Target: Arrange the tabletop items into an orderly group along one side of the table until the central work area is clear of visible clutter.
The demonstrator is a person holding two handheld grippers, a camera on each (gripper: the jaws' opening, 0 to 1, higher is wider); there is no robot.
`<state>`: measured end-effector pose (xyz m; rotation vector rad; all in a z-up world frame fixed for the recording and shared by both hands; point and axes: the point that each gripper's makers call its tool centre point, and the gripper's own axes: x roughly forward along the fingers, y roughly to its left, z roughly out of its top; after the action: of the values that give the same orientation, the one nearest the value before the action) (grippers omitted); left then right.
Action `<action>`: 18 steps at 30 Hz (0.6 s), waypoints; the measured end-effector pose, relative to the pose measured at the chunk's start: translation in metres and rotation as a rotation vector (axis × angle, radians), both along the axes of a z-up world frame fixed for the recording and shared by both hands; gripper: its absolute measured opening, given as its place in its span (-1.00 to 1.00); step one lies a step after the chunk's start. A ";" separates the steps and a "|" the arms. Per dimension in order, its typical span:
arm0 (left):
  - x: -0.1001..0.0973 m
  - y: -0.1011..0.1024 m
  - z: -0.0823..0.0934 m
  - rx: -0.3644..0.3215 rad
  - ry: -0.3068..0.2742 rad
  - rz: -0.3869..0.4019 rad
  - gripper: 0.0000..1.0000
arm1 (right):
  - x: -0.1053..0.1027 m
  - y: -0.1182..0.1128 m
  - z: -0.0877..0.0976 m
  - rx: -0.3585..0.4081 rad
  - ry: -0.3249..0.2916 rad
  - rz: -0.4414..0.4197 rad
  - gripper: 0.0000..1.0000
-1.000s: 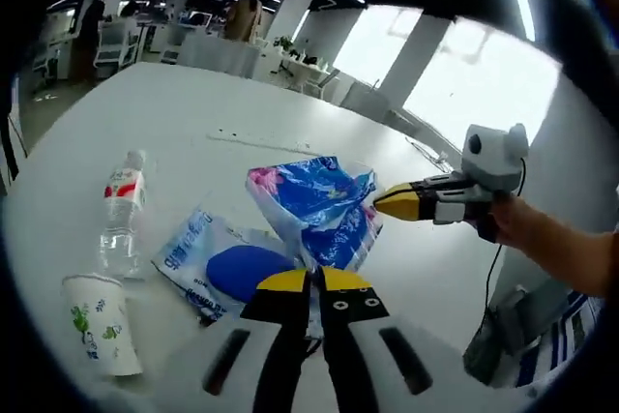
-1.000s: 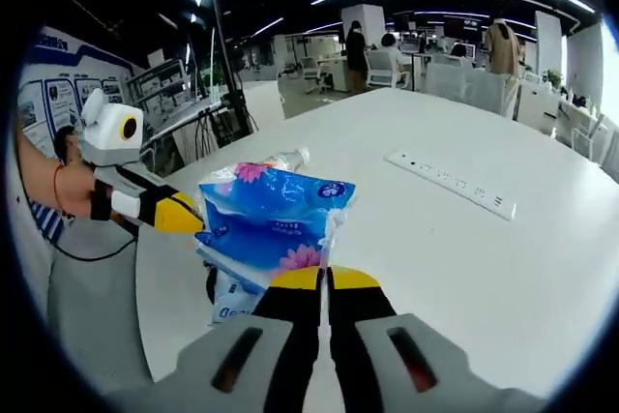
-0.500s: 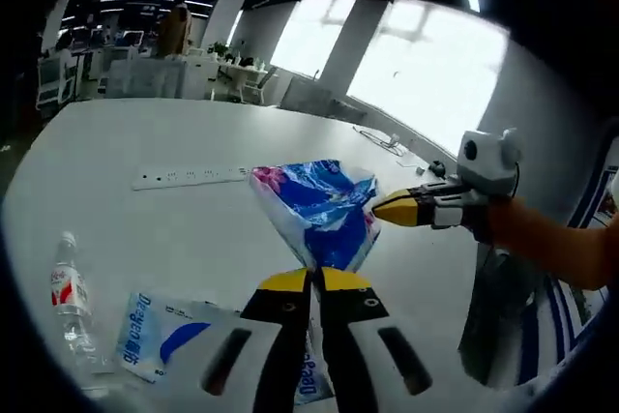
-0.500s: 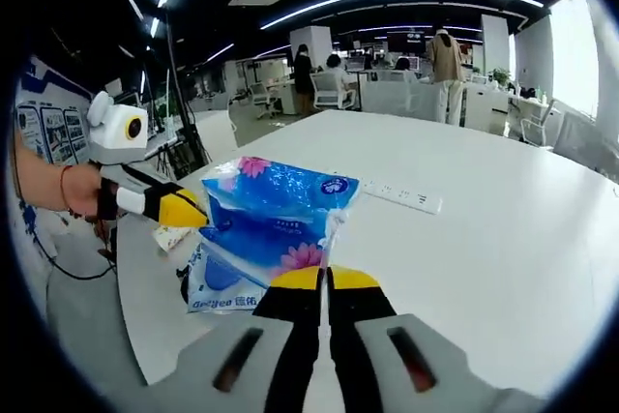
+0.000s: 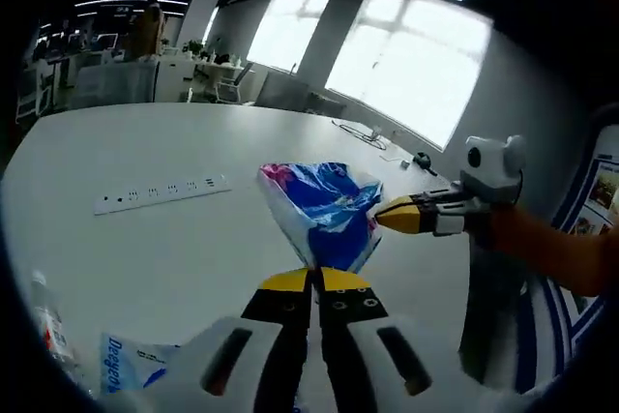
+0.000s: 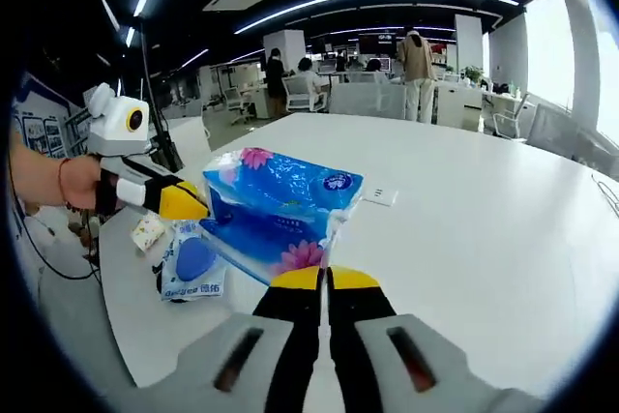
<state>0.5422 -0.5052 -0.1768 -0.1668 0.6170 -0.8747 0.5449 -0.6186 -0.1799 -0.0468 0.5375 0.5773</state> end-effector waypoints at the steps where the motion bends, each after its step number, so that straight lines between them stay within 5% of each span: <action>1: 0.002 -0.002 -0.001 0.001 -0.004 -0.002 -1.00 | 0.001 -0.002 -0.001 -0.001 0.002 -0.004 -1.00; 18: 0.032 -0.041 -0.028 0.011 0.039 -0.002 -1.00 | 0.022 -0.041 -0.028 -0.022 0.045 -0.075 -1.00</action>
<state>0.5743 -0.5465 -0.2047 -0.1737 0.6585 -0.8718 0.5664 -0.6593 -0.2074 -0.0346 0.5869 0.5005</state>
